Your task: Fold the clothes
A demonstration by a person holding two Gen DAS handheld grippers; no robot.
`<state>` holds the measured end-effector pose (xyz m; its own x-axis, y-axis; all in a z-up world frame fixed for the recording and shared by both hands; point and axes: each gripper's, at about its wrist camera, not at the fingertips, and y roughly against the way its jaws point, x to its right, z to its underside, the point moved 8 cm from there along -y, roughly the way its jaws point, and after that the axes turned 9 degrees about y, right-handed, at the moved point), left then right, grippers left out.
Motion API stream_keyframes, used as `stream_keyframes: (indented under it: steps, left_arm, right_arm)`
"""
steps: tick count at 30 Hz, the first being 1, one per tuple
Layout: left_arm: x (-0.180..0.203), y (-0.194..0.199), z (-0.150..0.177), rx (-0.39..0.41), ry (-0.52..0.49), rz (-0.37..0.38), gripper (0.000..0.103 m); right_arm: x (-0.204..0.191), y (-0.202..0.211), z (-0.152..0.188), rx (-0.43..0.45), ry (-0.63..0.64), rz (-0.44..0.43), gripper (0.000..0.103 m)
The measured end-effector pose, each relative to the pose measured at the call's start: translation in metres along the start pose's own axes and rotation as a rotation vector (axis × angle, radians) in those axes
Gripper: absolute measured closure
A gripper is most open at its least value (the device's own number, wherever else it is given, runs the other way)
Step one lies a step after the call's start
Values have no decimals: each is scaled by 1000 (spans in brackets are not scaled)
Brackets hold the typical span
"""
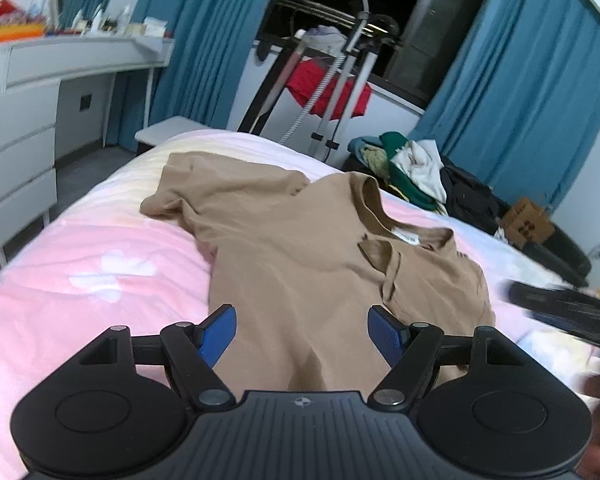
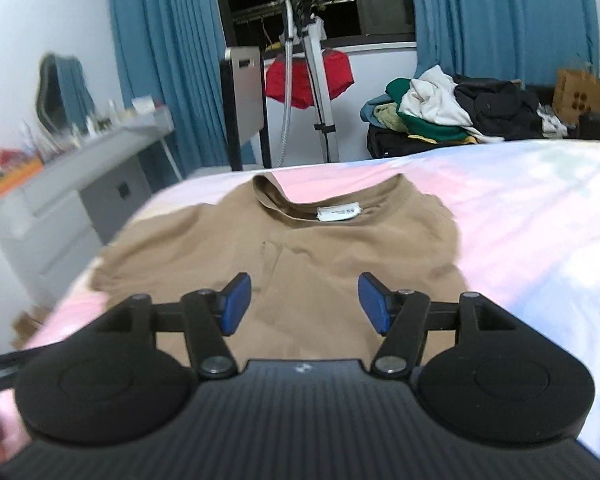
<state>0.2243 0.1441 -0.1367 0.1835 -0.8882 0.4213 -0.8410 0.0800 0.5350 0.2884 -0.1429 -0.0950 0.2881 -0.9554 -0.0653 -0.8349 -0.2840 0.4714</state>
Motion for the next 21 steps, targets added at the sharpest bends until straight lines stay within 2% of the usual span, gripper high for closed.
stream_keyframes:
  steps: [3,9,12,16,19,21]
  left_arm:
    - [14,11,10,0,-62,13,28]
    - [45,34,35,-16,-137,58,28]
    - [62,42,49,-24,-175,76,29]
    - [90,49,76,-71,-216,118,31]
    - [121,58,103,-130,-217,185,31]
    - [142,64,122,-169,-217,234,31]
  right_arm:
    - [13,67,13,6,-51,-14,42]
    - [48,153,51,57,-169,33,42]
    - [71,172,70,77,-210,100,42]
    - [110,182,71,112,-299,175,42]
    - [136,190,74,149,-362,201,42]
    - [151,192,80,144,-386,225,41]
